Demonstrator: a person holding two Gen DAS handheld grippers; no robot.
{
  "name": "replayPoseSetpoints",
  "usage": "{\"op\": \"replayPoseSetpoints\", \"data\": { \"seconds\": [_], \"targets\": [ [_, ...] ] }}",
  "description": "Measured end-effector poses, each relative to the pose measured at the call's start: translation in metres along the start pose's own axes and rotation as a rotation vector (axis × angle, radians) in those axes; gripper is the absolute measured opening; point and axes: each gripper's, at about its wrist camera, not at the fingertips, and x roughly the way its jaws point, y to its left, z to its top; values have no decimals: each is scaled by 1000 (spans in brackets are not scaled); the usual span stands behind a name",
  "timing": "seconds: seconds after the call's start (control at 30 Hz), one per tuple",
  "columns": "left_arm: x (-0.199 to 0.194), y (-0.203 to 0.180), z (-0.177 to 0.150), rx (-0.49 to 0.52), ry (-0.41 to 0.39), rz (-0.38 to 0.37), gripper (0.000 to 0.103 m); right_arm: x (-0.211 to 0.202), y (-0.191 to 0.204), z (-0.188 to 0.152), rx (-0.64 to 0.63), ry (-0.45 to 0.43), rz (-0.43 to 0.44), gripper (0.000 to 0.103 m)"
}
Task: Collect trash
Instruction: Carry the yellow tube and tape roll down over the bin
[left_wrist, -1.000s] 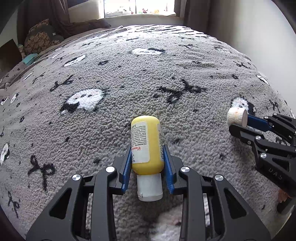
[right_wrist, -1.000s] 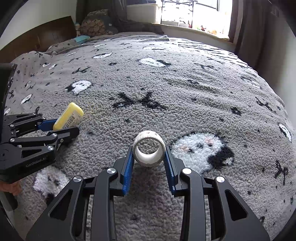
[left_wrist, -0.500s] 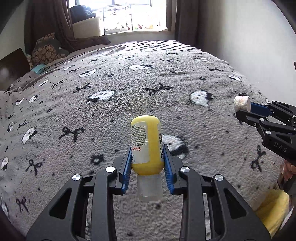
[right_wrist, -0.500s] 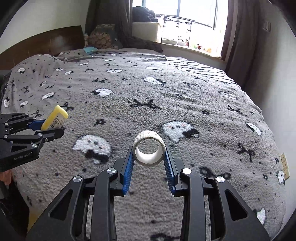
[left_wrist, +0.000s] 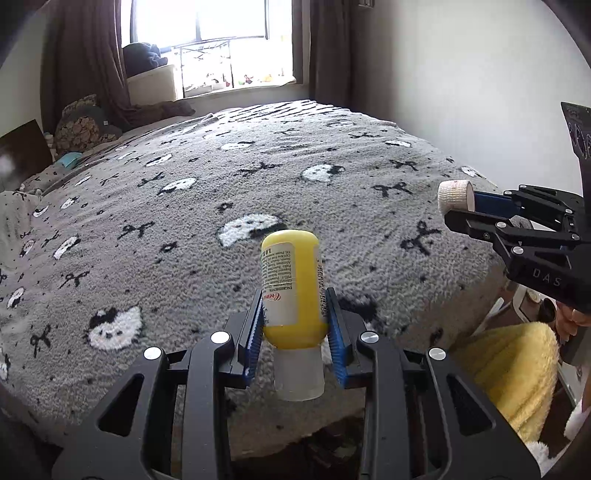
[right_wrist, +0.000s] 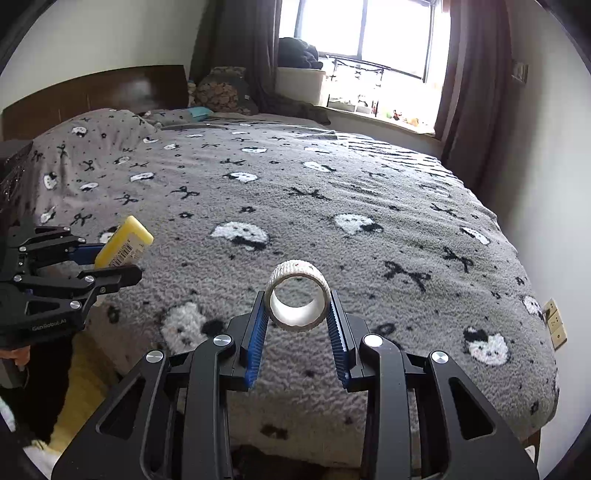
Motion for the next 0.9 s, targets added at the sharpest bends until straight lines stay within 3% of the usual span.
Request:
{"op": "replayPoseSetpoints", "data": {
  "seconds": [0.4, 0.9],
  "targets": [
    [-8, -23, -92, -25, 98, -43, 29, -7, 53, -94, -7, 150, 143, 33],
    [59, -23, -190, -85, 356, -77, 29, 44, 76, -176, 88, 379, 166, 33]
  ]
}}
